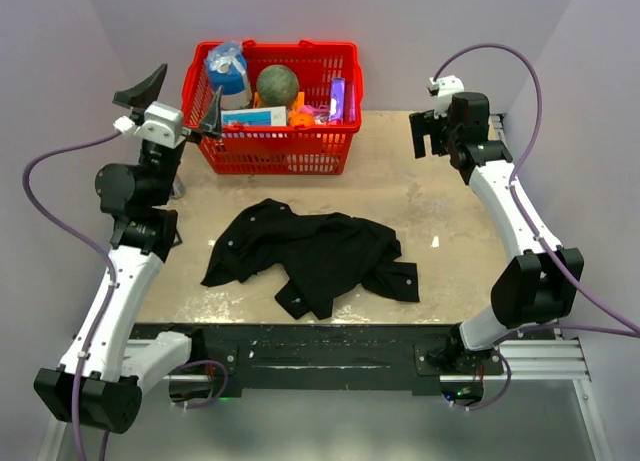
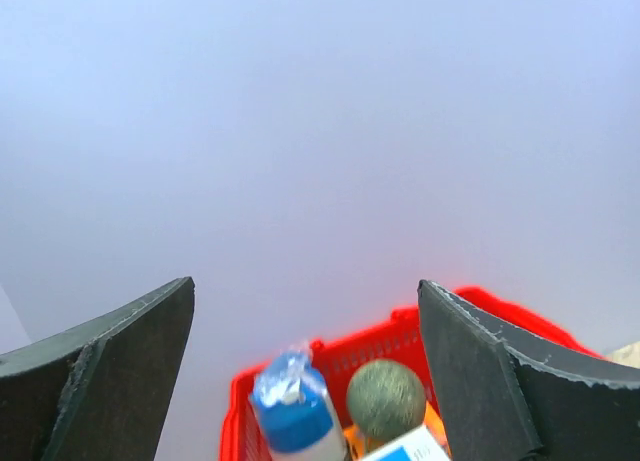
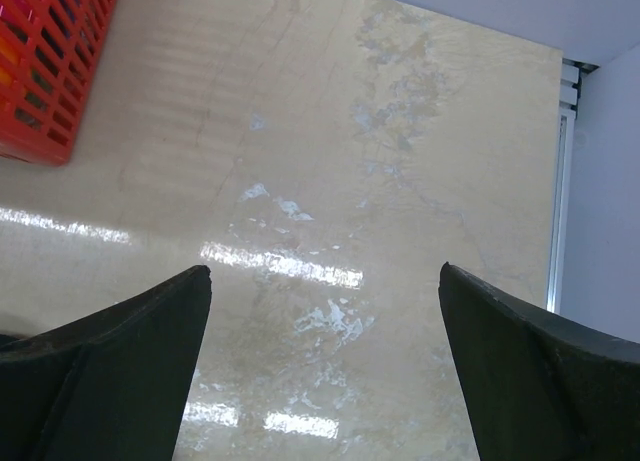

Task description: Remove the brooch from the garment

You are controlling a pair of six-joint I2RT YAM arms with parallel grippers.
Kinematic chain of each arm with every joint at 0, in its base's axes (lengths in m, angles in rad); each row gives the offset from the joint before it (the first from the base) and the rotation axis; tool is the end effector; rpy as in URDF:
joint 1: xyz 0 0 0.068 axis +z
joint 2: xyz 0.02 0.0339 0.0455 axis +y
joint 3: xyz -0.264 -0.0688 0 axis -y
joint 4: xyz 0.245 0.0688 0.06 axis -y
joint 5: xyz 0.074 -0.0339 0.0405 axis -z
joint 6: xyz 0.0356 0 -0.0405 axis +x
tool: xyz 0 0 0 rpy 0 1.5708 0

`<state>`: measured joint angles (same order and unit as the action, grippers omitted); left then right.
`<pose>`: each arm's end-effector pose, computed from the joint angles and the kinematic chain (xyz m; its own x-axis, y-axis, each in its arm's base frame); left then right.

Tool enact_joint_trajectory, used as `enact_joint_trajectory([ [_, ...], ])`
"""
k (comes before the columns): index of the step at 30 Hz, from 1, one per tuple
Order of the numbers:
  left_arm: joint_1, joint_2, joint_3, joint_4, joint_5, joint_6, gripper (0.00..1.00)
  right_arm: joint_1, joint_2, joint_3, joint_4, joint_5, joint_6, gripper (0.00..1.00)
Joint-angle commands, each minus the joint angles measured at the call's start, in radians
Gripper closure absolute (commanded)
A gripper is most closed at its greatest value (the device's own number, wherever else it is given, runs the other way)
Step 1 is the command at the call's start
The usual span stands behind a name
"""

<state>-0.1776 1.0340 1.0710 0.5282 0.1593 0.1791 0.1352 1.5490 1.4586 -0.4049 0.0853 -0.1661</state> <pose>0.2153 -0.0444 0.4678 0.5733 0.0758 -0.8158 0.2075 0.9498 0.2340 0.3571 0.0455 0.3630 -0.4546 -0.2281 -0.8610 -0.1371 0.9731 -0.1854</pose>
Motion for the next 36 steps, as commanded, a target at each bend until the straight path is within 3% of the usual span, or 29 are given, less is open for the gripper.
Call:
enact_joint_trajectory([
  [1,0.000,0.075,-0.062,-0.141,0.063,0.014,0.04,-0.002,-0.024,0.023,0.017,0.024,0.023,0.01],
  [8,-0.005,0.069,-0.089,-0.212,0.097,0.032,0.04,-0.002,-0.024,0.011,0.003,0.002,-0.010,0.01],
  [10,-0.005,0.078,-0.091,-0.328,0.160,0.071,0.05,0.000,-0.029,0.014,-0.053,-0.161,-0.080,0.01],
  [13,-0.005,0.063,-0.150,-0.526,0.279,0.250,0.07,0.017,-0.038,-0.001,-0.288,-0.473,-0.434,0.01],
  [14,-0.005,0.057,-0.169,-0.615,0.316,0.389,0.07,0.061,-0.041,-0.054,-0.322,-0.502,-0.552,0.01],
  [15,-0.005,0.051,-0.195,-0.767,0.377,0.467,0.09,0.085,-0.044,-0.084,-0.374,-0.507,-0.613,0.01],
  [18,-0.005,0.057,-0.233,-0.972,0.390,0.670,0.14,0.164,-0.047,-0.205,-0.416,-0.495,-0.814,0.01],
  [24,-0.007,0.133,-0.260,-1.190,0.359,0.849,0.23,0.283,-0.038,-0.354,-0.377,-0.449,-1.032,0.09],
  [29,-0.017,0.190,-0.292,-1.231,0.336,0.876,0.23,0.354,-0.036,-0.405,-0.370,-0.450,-1.148,0.10],
  [36,-0.023,0.239,-0.381,-1.094,0.341,0.841,0.32,0.428,-0.035,-0.504,-0.184,-0.426,-1.146,0.12],
])
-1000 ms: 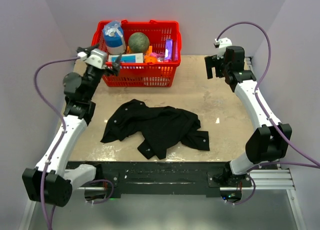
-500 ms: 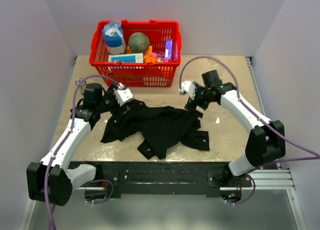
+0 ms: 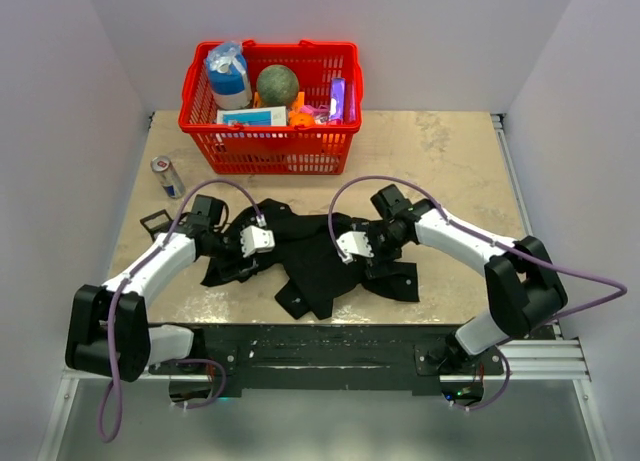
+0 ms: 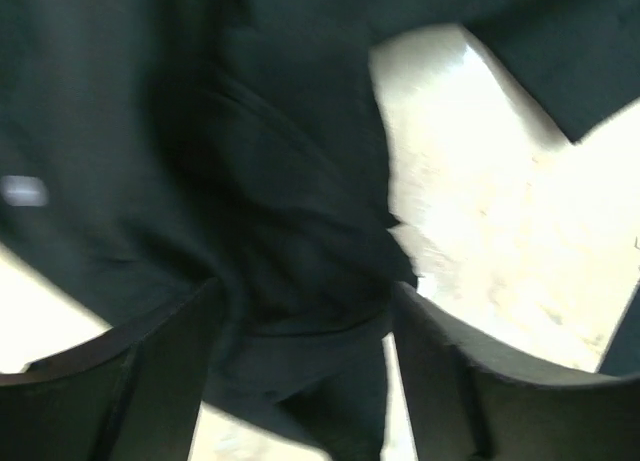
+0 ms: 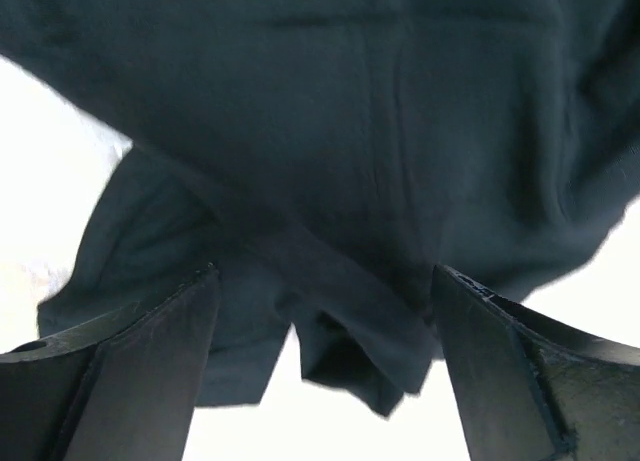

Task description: Remove the brooch from the garment

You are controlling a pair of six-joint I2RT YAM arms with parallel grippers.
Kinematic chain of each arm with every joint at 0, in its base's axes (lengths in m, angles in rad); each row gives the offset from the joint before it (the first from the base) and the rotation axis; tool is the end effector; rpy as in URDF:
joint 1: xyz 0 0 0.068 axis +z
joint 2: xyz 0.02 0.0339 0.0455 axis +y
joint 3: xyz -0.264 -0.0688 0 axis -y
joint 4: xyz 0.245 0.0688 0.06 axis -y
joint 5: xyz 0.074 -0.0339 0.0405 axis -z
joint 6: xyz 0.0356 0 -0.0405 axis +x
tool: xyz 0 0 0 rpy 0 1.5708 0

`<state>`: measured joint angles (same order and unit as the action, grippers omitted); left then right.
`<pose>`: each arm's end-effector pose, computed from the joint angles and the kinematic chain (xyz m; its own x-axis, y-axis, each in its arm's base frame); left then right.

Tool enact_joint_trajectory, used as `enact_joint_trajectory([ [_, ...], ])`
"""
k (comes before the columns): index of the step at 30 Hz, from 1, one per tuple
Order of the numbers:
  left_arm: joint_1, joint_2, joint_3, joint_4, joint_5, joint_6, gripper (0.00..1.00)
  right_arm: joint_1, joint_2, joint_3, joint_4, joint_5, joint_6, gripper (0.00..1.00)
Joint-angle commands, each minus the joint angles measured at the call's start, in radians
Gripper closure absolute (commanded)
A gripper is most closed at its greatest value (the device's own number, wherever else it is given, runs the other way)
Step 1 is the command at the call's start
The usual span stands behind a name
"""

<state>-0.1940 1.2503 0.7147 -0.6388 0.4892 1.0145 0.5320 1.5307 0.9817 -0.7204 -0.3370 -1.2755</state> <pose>0.2115 -0.0586 0.1934 -0.1823 0.7998 -0.5720 0.9525 0.2879 0.0990 0.2368 0.1530 0.1979 0.2994 -0.8715 -0.3885 -0.9513 -0.2412 -0.1921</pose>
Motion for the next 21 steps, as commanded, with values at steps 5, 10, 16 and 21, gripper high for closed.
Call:
enact_joint_trajectory([
  [5,-0.005,0.012,-0.014,0.108,0.092,-0.031,0.54,0.069,-0.004,-0.057,0.370,0.050,0.138,0.39],
  [10,-0.005,0.043,0.040,0.100,0.109,-0.086,0.98,0.066,-0.010,0.044,0.368,0.072,0.267,0.93],
  [16,0.002,-0.023,0.127,0.139,0.080,-0.157,1.00,0.001,-0.081,0.309,0.147,0.026,0.385,1.00],
  [21,0.021,-0.104,0.284,0.175,0.083,-0.279,1.00,-0.091,-0.115,0.501,0.004,-0.054,0.565,1.00],
])
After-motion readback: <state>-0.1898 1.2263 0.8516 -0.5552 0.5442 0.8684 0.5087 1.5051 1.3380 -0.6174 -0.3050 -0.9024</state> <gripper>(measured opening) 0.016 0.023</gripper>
